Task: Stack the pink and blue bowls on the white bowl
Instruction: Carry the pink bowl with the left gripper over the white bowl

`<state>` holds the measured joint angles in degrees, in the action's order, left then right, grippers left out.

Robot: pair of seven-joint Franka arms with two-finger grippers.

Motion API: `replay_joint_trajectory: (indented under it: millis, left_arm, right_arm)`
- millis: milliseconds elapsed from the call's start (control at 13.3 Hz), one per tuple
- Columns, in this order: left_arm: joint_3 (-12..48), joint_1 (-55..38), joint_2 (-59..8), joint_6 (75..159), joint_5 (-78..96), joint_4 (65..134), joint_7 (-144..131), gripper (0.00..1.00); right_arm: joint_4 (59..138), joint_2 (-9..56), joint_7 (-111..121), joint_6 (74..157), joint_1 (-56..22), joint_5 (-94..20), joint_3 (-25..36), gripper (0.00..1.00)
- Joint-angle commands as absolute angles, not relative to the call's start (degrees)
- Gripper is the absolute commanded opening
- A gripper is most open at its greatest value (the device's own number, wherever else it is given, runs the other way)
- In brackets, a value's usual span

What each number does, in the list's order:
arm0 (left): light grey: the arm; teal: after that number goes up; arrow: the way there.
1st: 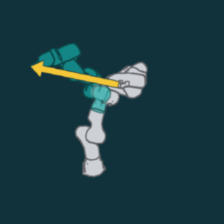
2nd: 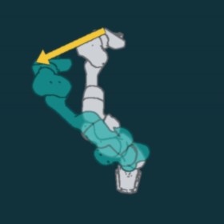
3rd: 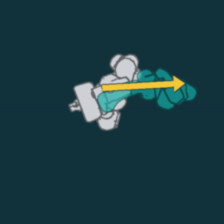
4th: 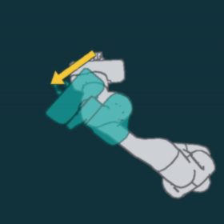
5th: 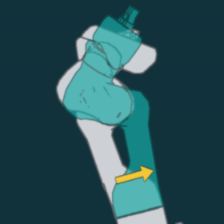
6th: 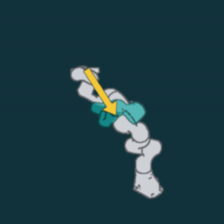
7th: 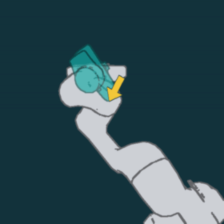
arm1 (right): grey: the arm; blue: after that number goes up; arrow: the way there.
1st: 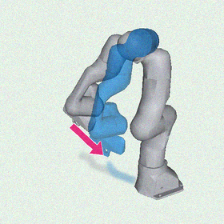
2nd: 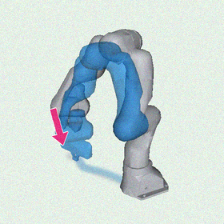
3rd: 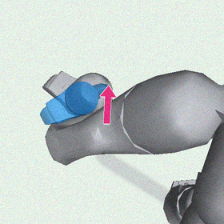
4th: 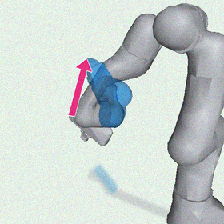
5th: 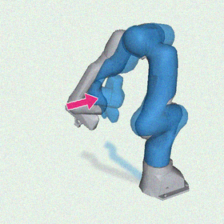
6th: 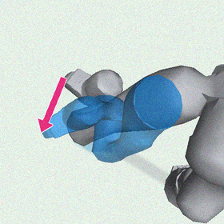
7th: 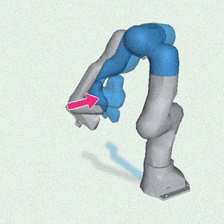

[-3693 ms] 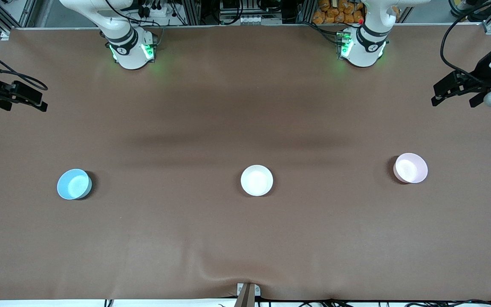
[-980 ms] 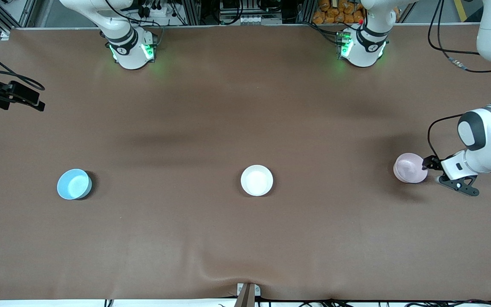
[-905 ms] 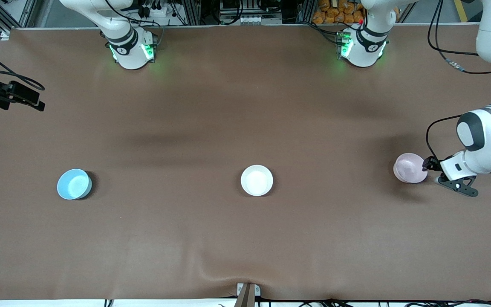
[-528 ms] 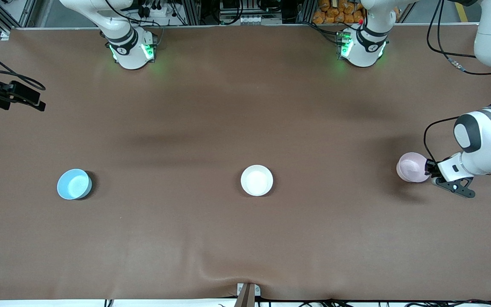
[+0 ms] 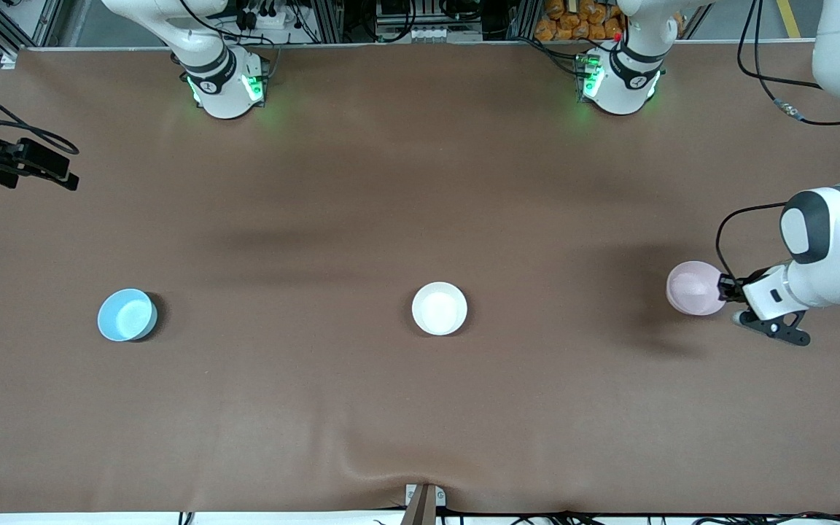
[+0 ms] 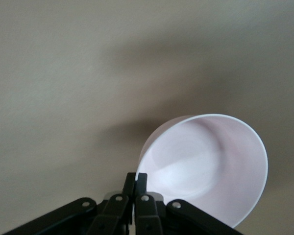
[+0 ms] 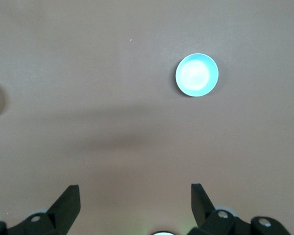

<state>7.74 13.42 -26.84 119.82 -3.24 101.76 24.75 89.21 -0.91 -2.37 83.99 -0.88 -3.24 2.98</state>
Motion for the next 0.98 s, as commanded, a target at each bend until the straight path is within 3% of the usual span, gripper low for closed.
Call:
replay_joint_trajectory:
  millis: [0,302,905]
  left_arm:
    - [14.0,13.2,-25.6,113.5,-3.8,97.5,15.0,0.0]
    - [18.7,6.1,-25.6,106.4,-3.0,92.1,0.0,0.0]
    - [19.5,-16.3,-35.6,109.3,6.1,81.9,-29.1,0.0]
  right_arm:
    - [89.2,-1.4,-2.5,83.5,-0.4,-3.4,2.8,1.0]
    - [88.6,-0.9,-2.4,83.5,-0.3,-3.4,2.9,1.0]
    - [88.3,0.3,-2.4,83.8,0.4,-2.8,3.1,1.0]
